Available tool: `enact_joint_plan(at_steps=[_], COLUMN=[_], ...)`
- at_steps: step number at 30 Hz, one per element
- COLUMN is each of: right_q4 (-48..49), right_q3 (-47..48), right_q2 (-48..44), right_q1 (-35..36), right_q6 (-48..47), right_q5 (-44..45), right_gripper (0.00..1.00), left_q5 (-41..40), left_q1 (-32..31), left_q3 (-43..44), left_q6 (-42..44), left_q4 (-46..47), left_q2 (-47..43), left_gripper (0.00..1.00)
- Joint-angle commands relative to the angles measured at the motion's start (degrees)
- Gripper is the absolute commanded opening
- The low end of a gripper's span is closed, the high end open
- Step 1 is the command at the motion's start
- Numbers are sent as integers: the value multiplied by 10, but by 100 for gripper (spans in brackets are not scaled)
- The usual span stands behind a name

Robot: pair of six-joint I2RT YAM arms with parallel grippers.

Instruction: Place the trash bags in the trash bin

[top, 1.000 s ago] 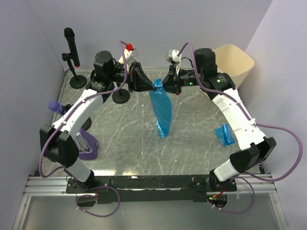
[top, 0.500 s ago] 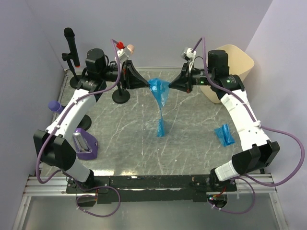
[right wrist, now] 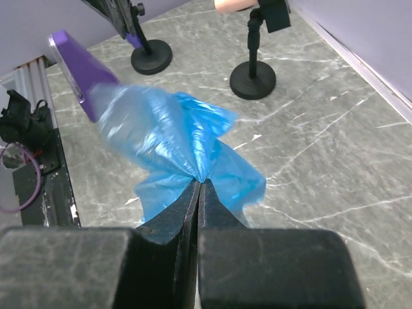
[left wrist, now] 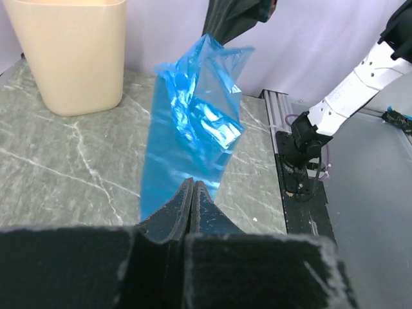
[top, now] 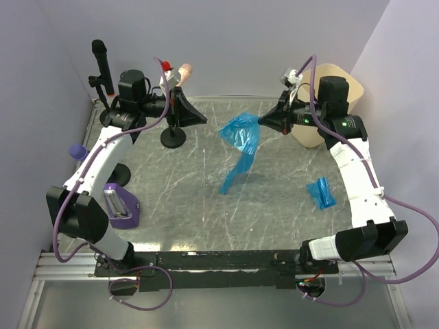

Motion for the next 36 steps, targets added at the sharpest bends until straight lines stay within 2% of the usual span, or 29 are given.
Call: enact_joint_plan(at_steps=[1, 2, 3, 5, 6, 8, 11, 13, 16, 20, 21, 24, 25, 26, 29, 36], right_q4=[8, 9, 14, 19, 23, 22, 21, 24, 26, 23, 23, 26, 25, 23, 23, 43], right_q3=[-12, -12, -13, -14, -14, -7, 1, 3, 3, -6, -8, -16, -16, -15, -9, -12], right_q2=[-27, -27, -28, -28, -28, -23, -20, -20, -21, -29, -31, -35, -35, -36, -35, -28], right_q1=[-6, -5, -5, -5, -5, -5, -5, -5, -5, -5, -5, -8, -12, -16, -37, -67], right_q6=[3, 3, 10, 14, 16, 13, 14, 17, 17, 10, 9, 15, 14, 13, 17, 38], right_q5=[-18, -26, -33, -40, -43, -46, -53, -55, -58, -49, -48, -42, -42, -41, -43, -35], right_gripper=[0, 0, 0, 0, 0, 0, 0, 0, 0, 0, 0, 0, 0, 0, 0, 0], left_q5=[4, 0, -4, -21, -29, -54, -104, -134, -181, -158, -139, -75, -73, -77, -90, -85], left_q1=[4, 4, 3, -4, -9, -26, -63, -88, -114, -121, -121, -121, -119, -117, -103, -55], left_q3=[19, 17, 12, -4, -5, 10, 51, 77, 100, 114, 114, 115, 116, 120, 114, 94], left_q6=[5, -16, -49, -132, -155, -163, -104, -52, -30, -35, -38, -43, -38, -22, 20, 18], left_q4=[10, 27, 52, 147, 170, 172, 93, 28, -7, -8, -4, -6, -21, -40, -100, -110], left_q2=[-4, -4, -2, 3, 7, 20, 44, 60, 83, 107, 111, 118, 119, 118, 103, 73], left_gripper=[1, 1, 8, 43, 50, 56, 62, 64, 65, 62, 57, 24, 14, 10, 8, 4])
